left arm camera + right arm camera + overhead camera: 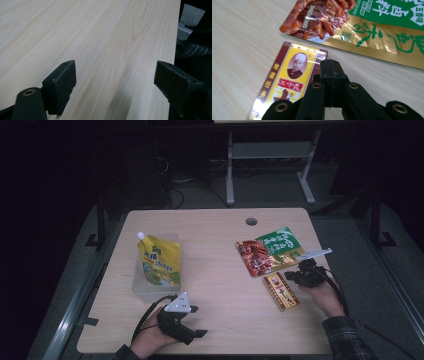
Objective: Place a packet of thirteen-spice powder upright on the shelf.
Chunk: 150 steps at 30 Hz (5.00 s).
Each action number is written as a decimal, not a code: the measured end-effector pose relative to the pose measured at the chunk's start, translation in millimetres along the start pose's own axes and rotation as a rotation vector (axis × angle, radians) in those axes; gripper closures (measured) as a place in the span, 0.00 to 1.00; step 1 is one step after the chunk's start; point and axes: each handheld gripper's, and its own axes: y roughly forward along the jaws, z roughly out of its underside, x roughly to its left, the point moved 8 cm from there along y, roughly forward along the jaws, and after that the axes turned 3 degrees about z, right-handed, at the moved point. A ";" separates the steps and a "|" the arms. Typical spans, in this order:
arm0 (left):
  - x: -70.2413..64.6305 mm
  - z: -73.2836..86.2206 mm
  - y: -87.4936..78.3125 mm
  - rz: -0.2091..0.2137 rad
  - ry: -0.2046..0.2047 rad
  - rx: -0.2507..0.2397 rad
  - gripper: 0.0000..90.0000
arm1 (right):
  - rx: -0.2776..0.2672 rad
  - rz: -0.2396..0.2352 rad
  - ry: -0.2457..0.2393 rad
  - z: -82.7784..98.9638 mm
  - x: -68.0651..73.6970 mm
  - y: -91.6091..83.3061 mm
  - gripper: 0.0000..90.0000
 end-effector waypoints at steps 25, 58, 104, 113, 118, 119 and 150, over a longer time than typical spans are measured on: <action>0.1 0.5 -0.2 -0.001 0.001 0.002 0.19 | 0.053 -0.165 -0.171 -4.9 62.1 21.6 1.00; -1.2 -1.9 2.2 0.006 0.011 0.002 0.19 | 0.076 -0.105 -0.063 63.8 64.0 -40.6 1.00; 10.8 -20.3 24.9 -0.094 0.016 -0.040 0.17 | 0.009 -0.256 -0.189 -27.4 103.3 29.8 1.00; 17.0 -28.9 41.6 -0.091 0.045 -0.019 0.16 | 0.014 -0.240 -0.173 -18.0 92.8 18.9 1.00; 19.5 -30.5 49.2 -0.095 0.060 0.006 0.16 | 0.018 -0.247 -0.190 -15.8 94.7 18.6 1.00; 19.9 -30.0 50.5 -0.094 0.061 0.013 0.16 | 0.015 -0.250 -0.192 -16.1 95.4 18.6 1.00; 17.8 -39.1 39.7 -0.092 0.065 -0.003 0.35 | 0.047 -0.321 -0.275 -14.6 122.5 26.4 1.00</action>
